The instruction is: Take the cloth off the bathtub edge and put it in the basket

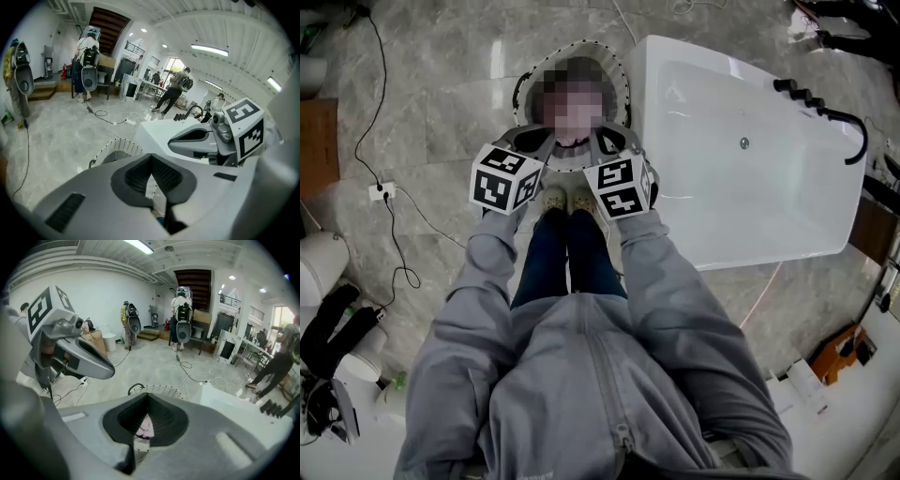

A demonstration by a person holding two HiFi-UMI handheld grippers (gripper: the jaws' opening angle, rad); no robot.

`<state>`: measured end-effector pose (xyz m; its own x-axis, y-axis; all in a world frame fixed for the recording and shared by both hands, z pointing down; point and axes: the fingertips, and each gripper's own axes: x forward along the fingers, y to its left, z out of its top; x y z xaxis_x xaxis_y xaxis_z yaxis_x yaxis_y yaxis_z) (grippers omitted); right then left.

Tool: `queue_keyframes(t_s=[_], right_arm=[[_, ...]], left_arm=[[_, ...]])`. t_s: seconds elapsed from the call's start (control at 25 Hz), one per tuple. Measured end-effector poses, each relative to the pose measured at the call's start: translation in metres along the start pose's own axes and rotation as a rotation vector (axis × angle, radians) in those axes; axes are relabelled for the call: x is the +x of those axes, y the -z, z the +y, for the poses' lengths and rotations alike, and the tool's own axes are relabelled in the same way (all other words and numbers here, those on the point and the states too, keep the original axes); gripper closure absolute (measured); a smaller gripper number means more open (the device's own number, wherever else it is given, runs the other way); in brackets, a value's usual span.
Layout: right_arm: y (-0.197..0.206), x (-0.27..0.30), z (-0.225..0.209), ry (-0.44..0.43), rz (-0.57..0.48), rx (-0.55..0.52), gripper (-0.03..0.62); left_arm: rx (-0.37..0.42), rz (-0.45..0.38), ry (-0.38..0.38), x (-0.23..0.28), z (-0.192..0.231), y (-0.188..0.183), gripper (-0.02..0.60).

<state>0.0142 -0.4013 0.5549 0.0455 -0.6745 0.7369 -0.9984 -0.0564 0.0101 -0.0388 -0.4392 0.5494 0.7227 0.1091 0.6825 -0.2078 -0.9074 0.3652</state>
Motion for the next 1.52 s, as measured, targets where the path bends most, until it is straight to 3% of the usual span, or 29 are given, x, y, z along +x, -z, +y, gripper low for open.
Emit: queue_keyframes(t_s=[0.28,0.6,0.84,1.12,1.52], right_arm=[[-0.030,-0.041,0.003,0.012,-0.086,0.046,0.589],[-0.060,-0.104,0.009,0.032,-0.185,0.011,0.589],[-0.098,-0.160,0.003,0.117,-0.315,-0.035,0.589],[-0.138,-0.229,-0.006,0.201,-0.487,0.019,0.589],[-0.171,-0.291,0.000,0.242,-0.658,0.034,0.589]], left_arm=[[0.052,-0.091,-0.042,-0.031,-0.025,-0.030,0.575],[0.101,-0.211,-0.076,-0.080,-0.062,-0.066,0.575],[0.113,-0.341,-0.103,-0.117,-0.085,-0.100,0.575],[0.162,-0.491,-0.158,-0.169,-0.113,-0.135,0.575],[0.224,-0.714,-0.228,-0.240,-0.152,-0.175,0.575]])
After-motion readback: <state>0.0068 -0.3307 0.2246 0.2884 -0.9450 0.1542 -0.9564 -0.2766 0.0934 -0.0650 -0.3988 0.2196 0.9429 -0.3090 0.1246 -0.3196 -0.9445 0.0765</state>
